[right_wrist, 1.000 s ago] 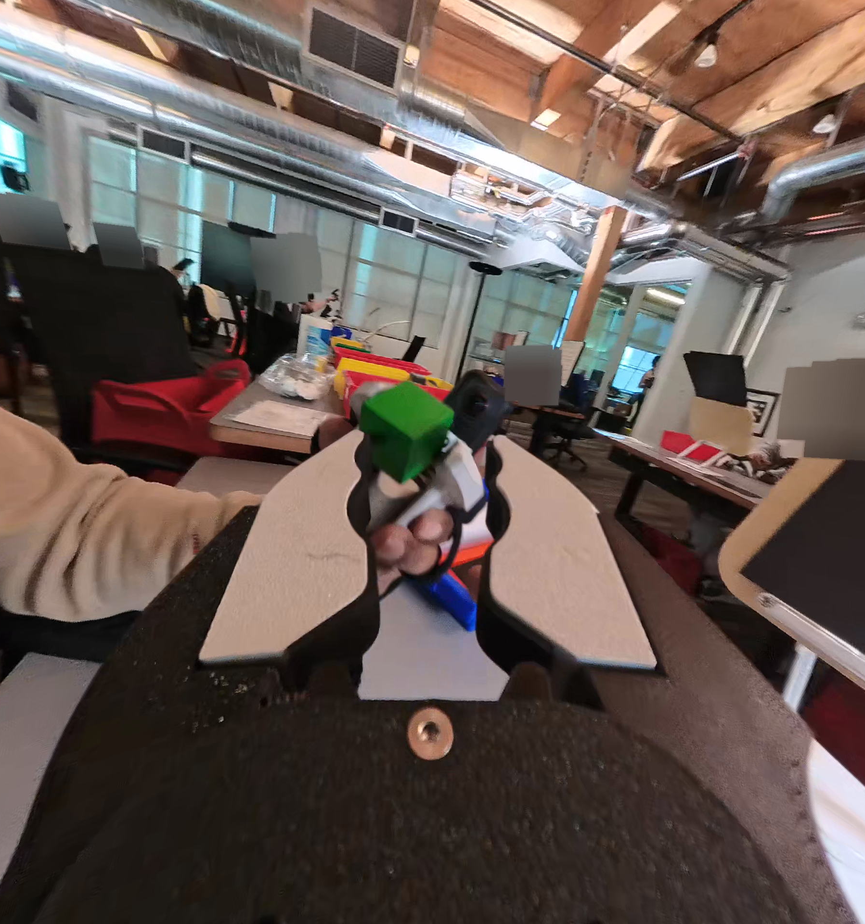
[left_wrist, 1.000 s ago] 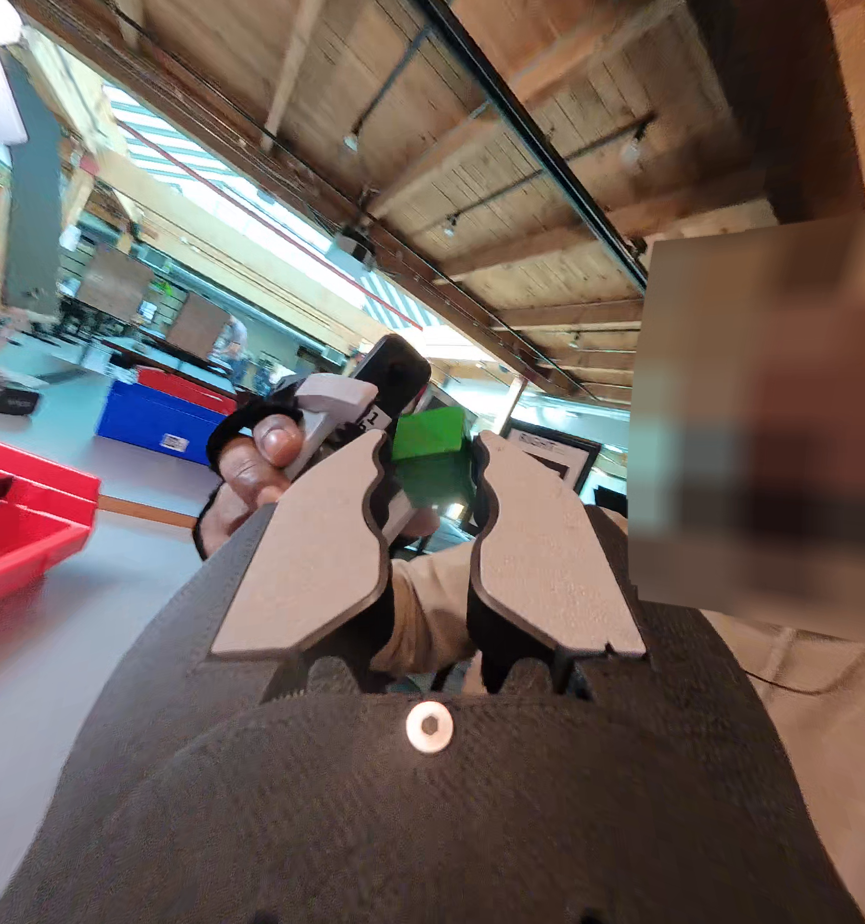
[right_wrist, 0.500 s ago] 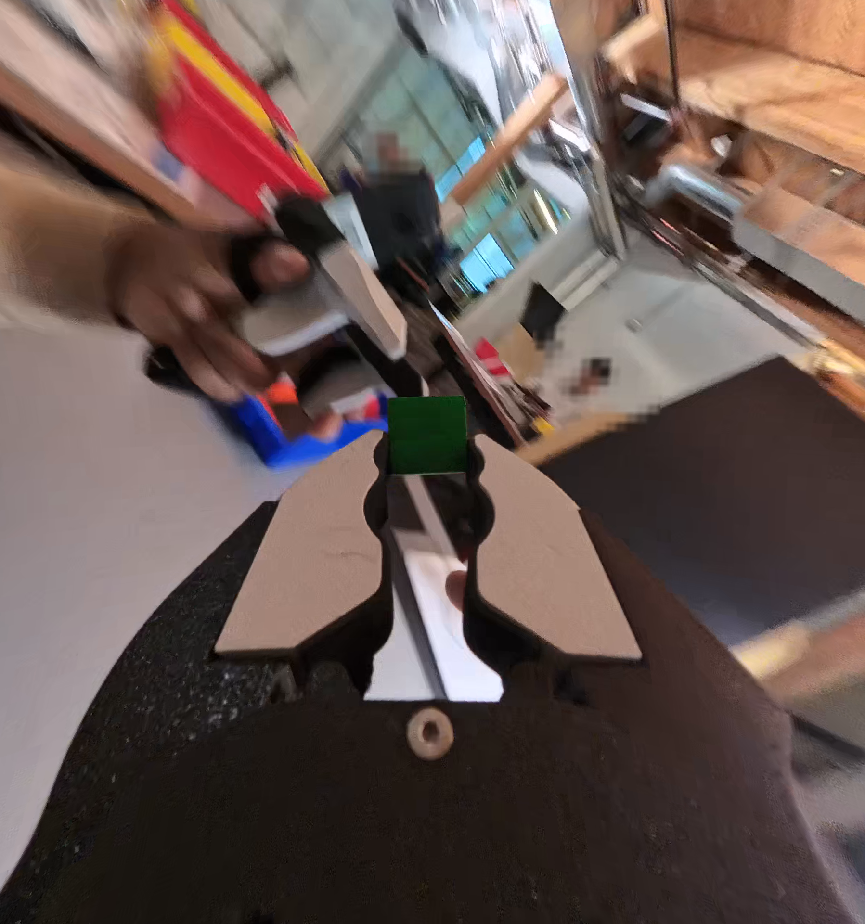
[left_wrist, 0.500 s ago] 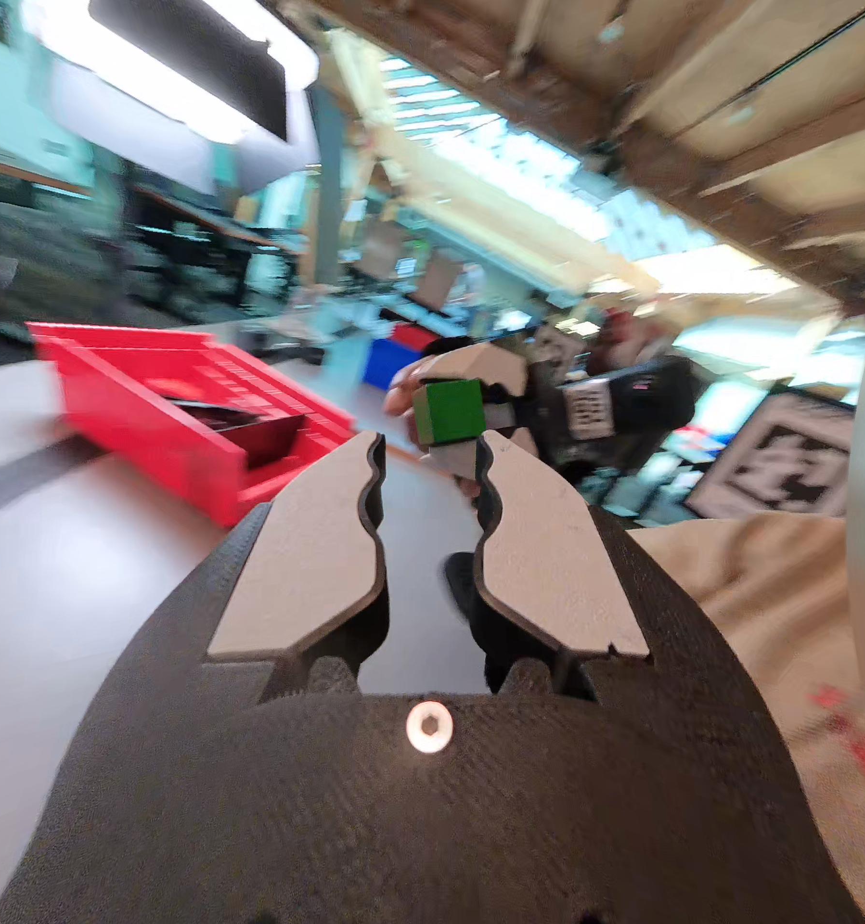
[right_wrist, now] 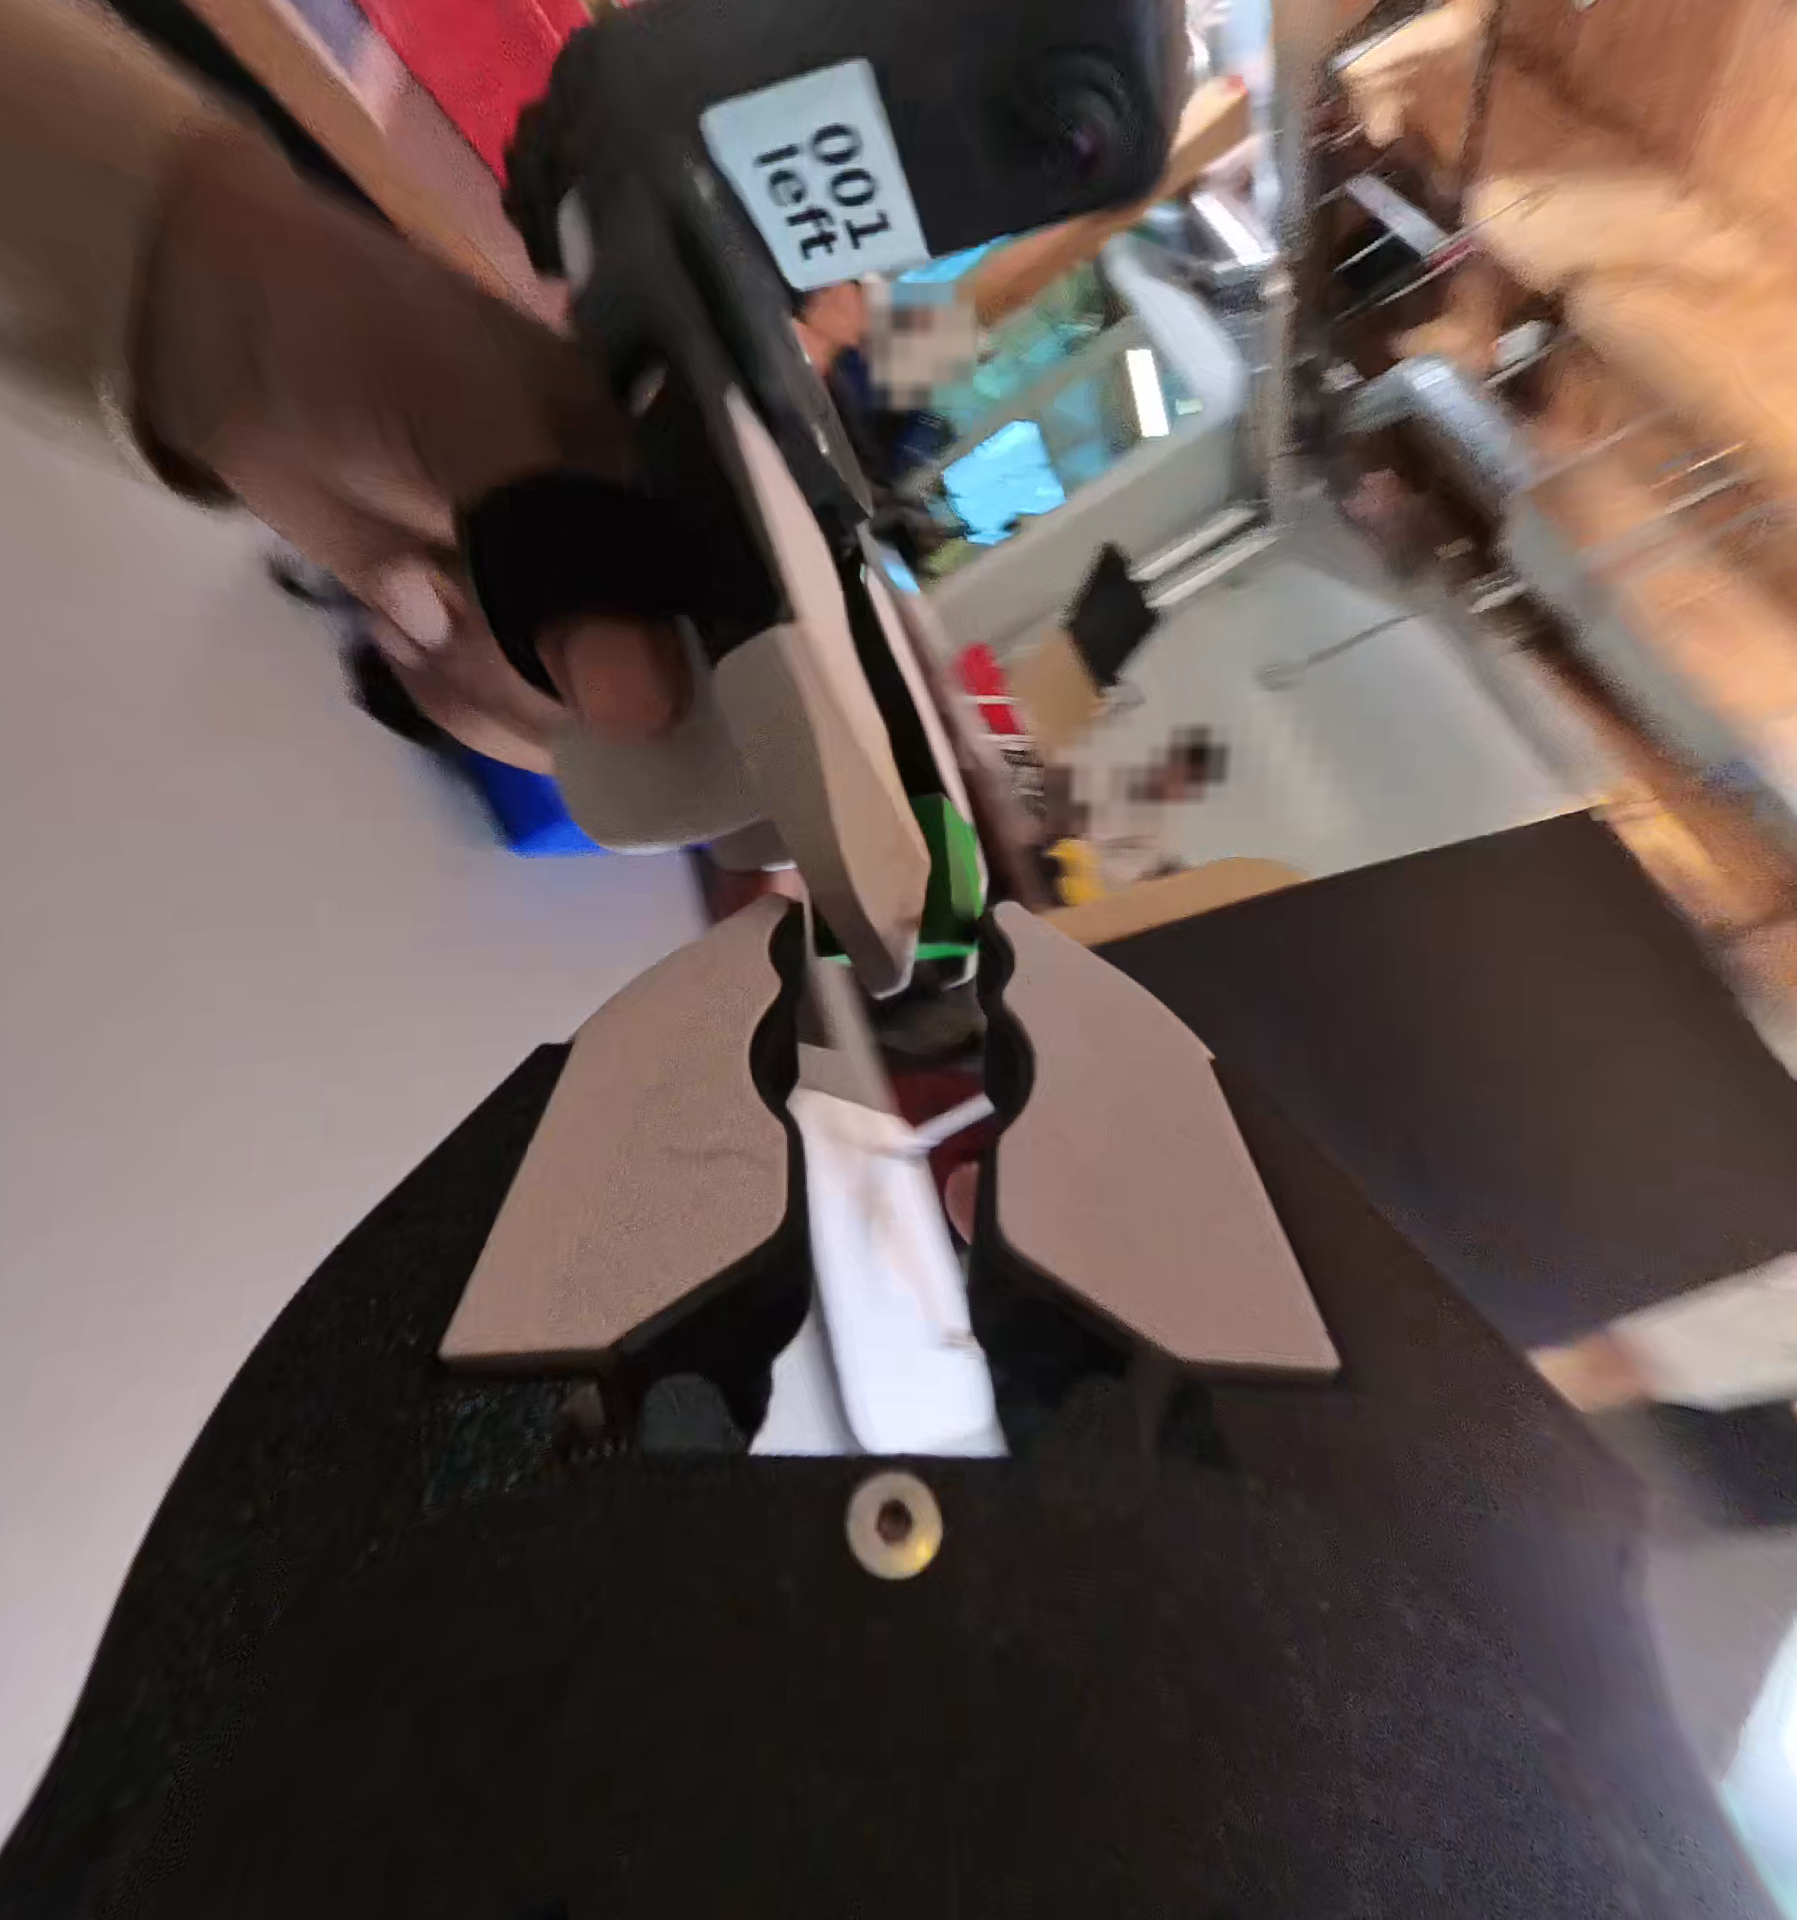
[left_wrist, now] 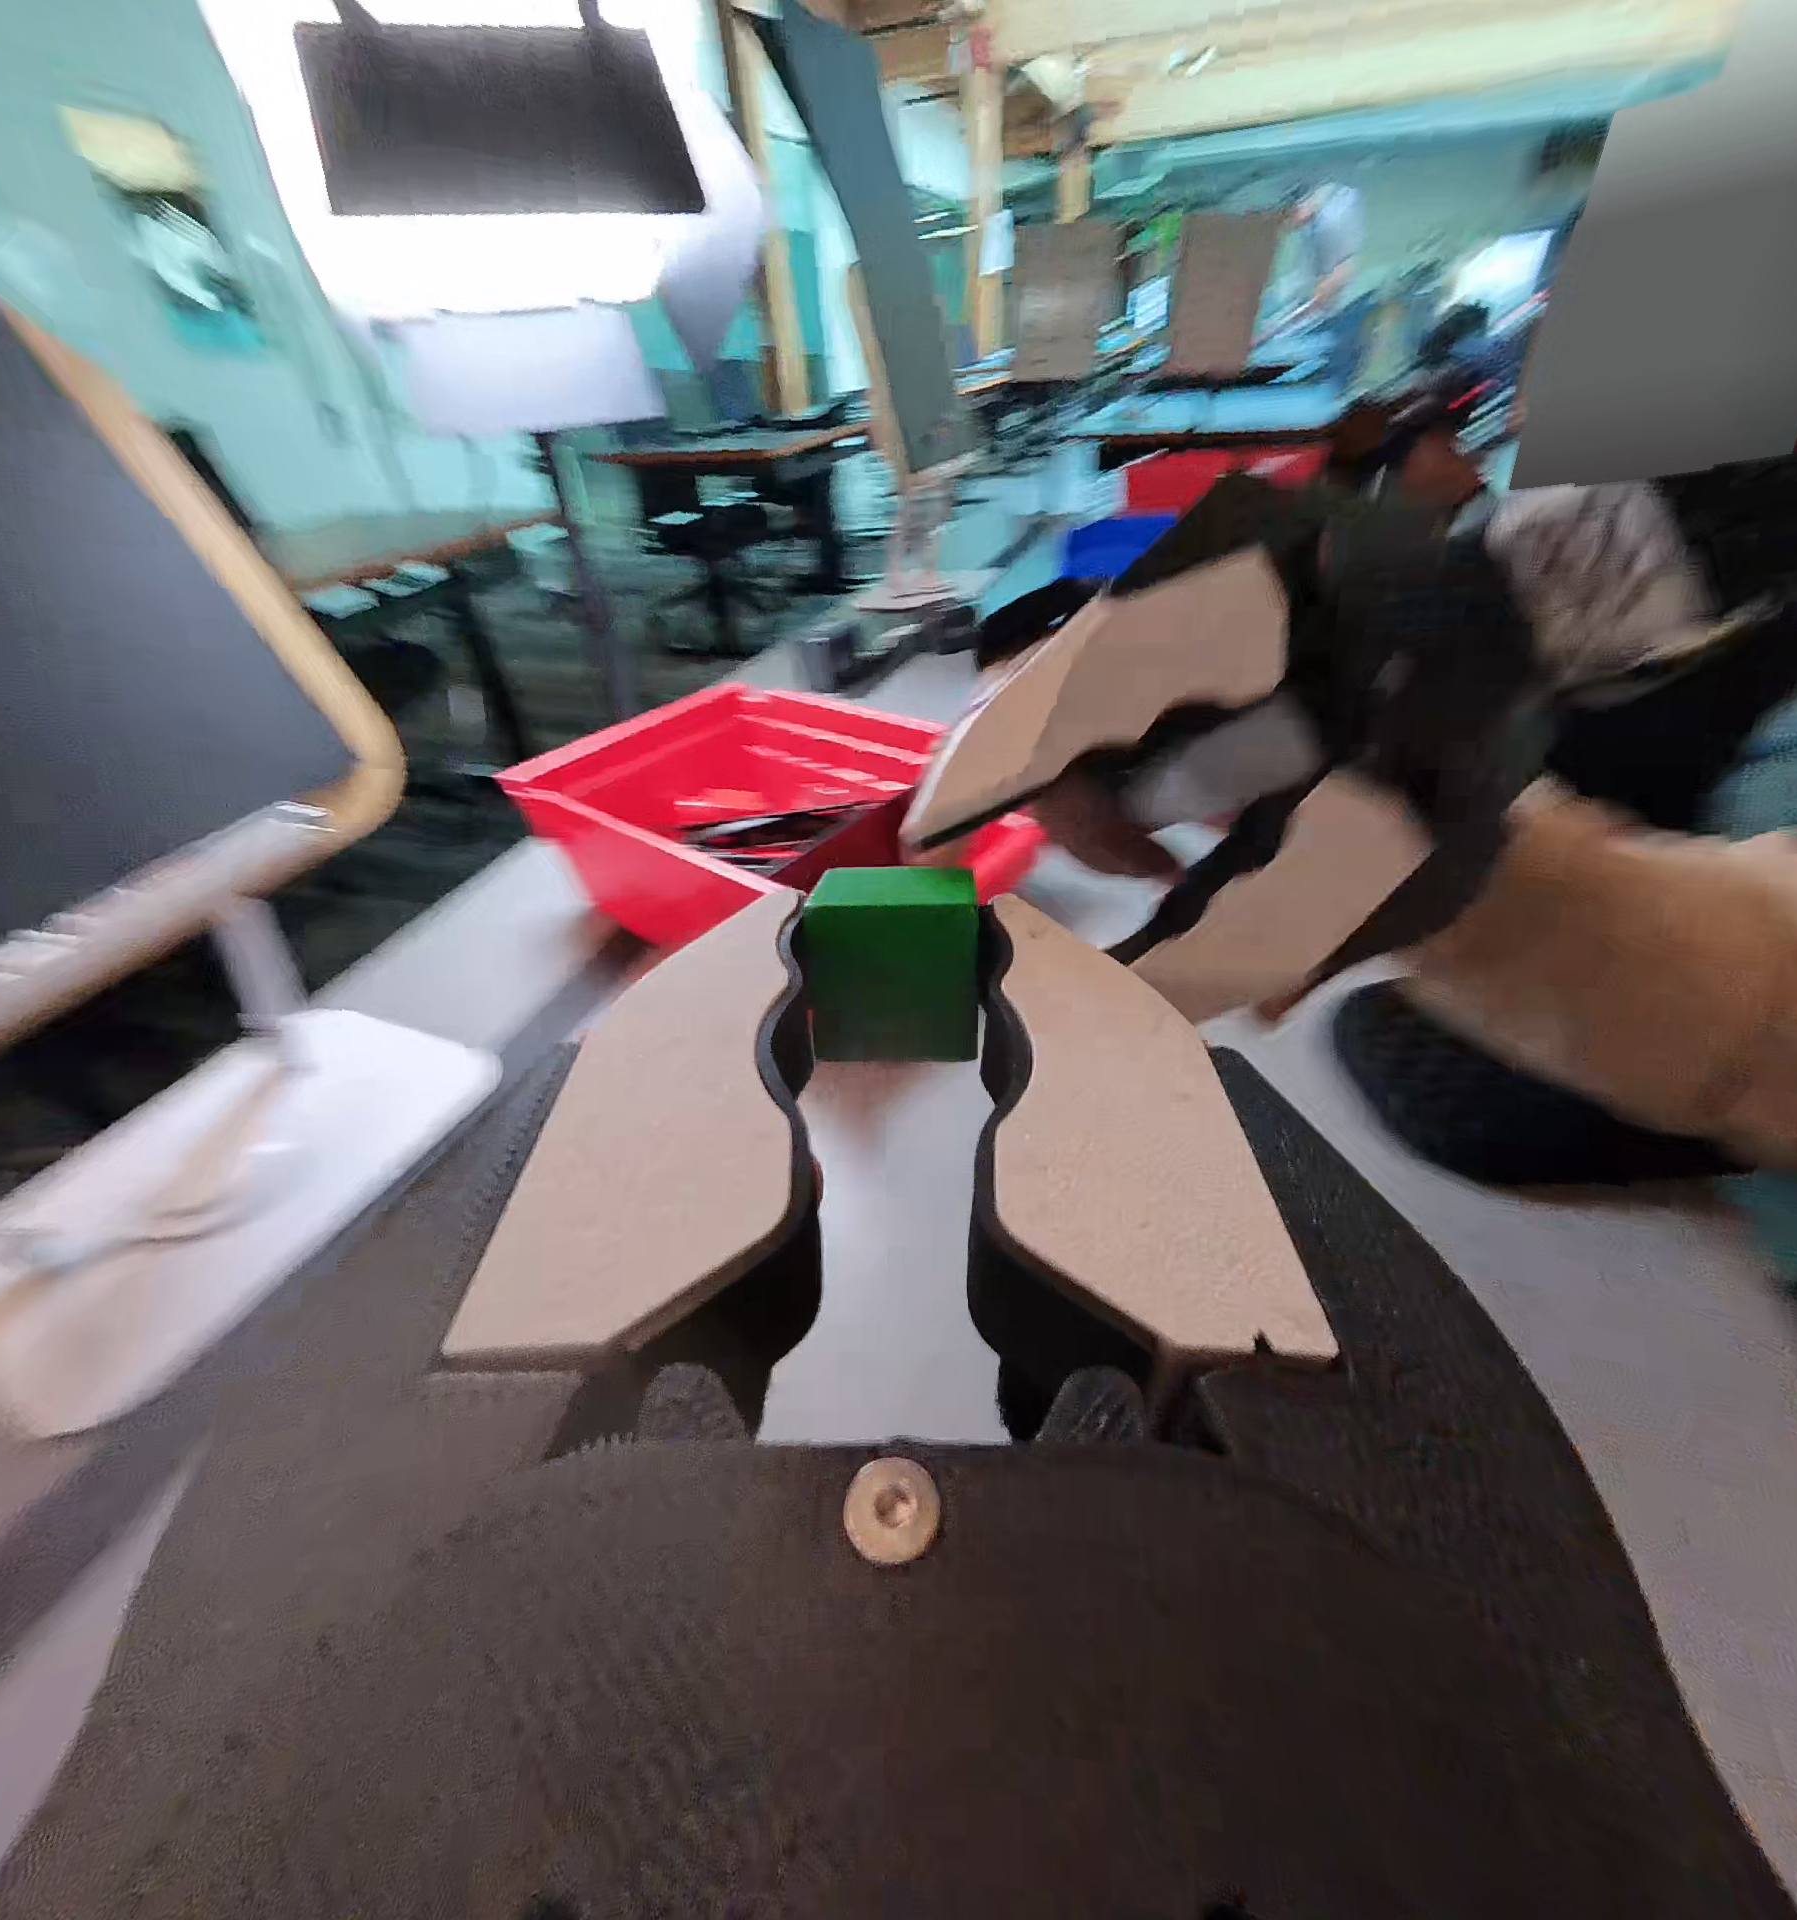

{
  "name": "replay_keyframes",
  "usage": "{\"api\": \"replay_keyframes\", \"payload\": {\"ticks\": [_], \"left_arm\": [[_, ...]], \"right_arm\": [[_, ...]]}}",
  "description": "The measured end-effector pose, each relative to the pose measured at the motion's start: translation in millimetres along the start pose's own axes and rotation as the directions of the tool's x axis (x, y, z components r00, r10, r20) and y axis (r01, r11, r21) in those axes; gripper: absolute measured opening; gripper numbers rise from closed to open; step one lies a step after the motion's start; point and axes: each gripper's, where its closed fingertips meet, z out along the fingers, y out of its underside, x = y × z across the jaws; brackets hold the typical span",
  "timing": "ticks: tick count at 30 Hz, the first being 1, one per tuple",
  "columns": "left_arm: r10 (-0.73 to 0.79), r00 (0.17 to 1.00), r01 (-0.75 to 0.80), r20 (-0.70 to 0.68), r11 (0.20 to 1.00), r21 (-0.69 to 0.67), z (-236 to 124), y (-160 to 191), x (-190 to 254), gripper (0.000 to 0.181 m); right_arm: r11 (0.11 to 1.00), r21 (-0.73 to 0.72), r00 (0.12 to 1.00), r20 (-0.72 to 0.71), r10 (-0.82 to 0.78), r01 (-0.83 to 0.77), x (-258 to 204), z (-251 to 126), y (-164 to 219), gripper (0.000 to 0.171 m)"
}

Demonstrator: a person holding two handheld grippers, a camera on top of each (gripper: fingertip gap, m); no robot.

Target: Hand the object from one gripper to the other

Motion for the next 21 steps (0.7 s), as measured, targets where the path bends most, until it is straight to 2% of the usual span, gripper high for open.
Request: {"api": "replay_keyframes", "payload": {"ticks": [1,3,5,7,8,10,12,13,14,15,16,18,20,21], "left_arm": [[0.111,0.99,-0.11,0.088,0.994,-0.023,-2.9,0.8,-9.3,0.029],[0.36,0.897,-0.34,0.256,0.932,-0.122,-9.2,2.2,-26.6,0.029],[0.538,0.761,-0.491,0.362,0.843,-0.22,-11.0,1.8,-35.7,0.029],[0.629,0.66,-0.562,0.411,0.776,-0.286,-5.9,4.7,-37.3,0.029],[0.67,0.611,-0.594,0.422,0.74,-0.315,-2.0,7.6,-36.5,0.029],[0.744,0.512,-0.658,0.43,0.661,-0.361,5.8,12.7,-32.2,0.029],[0.785,0.453,-0.709,0.423,0.604,-0.364,13.5,15.3,-22.8,0.029],[0.791,0.444,-0.721,0.42,0.594,-0.358,16.5,16.5,-19.2,0.029],[0.79,0.442,-0.722,0.425,0.595,-0.354,17.7,17.1,-19.1,0.029],[0.775,0.464,-0.718,0.428,0.612,-0.33,17.7,17.0,-19.2,0.029],[0.74,0.524,-0.7,0.423,0.657,-0.282,16.8,16.5,-18.9,0.032],[0.574,0.734,-0.557,0.363,0.814,-0.164,15.1,18.0,-21.6,0.044],[0.264,0.949,-0.267,0.174,0.964,-0.006,14.4,17.0,-12.3,0.047],[0.072,0.996,-0.075,0.05,0.994,0.073,11.6,10.6,-5.6,0.047]], "right_arm": [[0.992,0.02,0.989,0.077,0.123,-0.125,0.0,-5.1,-2.1,0.033],[0.928,0.021,0.921,0.134,0.366,-0.371,15.6,-15.3,-1.9,0.038],[0.787,-0.039,0.775,0.149,0.614,-0.616,29.5,-19.2,5.6,0.04],[0.62,-0.105,0.599,0.177,0.781,-0.777,28.0,-16.4,10.3,0.047],[0.583,-0.119,0.561,0.173,0.81,-0.804,25.3,-12.6,12.1,0.049],[0.571,-0.165,0.552,0.146,0.821,-0.804,13.1,-2.0,17.2,0.052],[0.565,-0.249,0.554,0.12,0.824,-0.787,-5.7,9.4,26.1,0.053],[0.569,-0.264,0.564,0.102,0.82,-0.779,-10.6,13.8,31.1,0.047],[0.581,-0.25,0.571,0.12,0.812,-0.775,-13.7,16.0,30.6,0.03],[0.585,-0.232,0.571,0.132,0.81,-0.777,-13.4,16.8,30.2,0.028],[0.607,-0.219,0.587,0.156,0.794,-0.764,-12.1,15.4,28.9,0.028],[0.705,-0.119,0.681,0.188,0.708,-0.699,1.9,6.3,21.5,0.028],[0.823,-0.006,0.815,0.141,0.562,-0.567,21.4,-7.5,17.0,0.028],[0.878,0.052,0.877,0.112,0.468,-0.475,27.8,-15.0,12.7,0.028]]}}
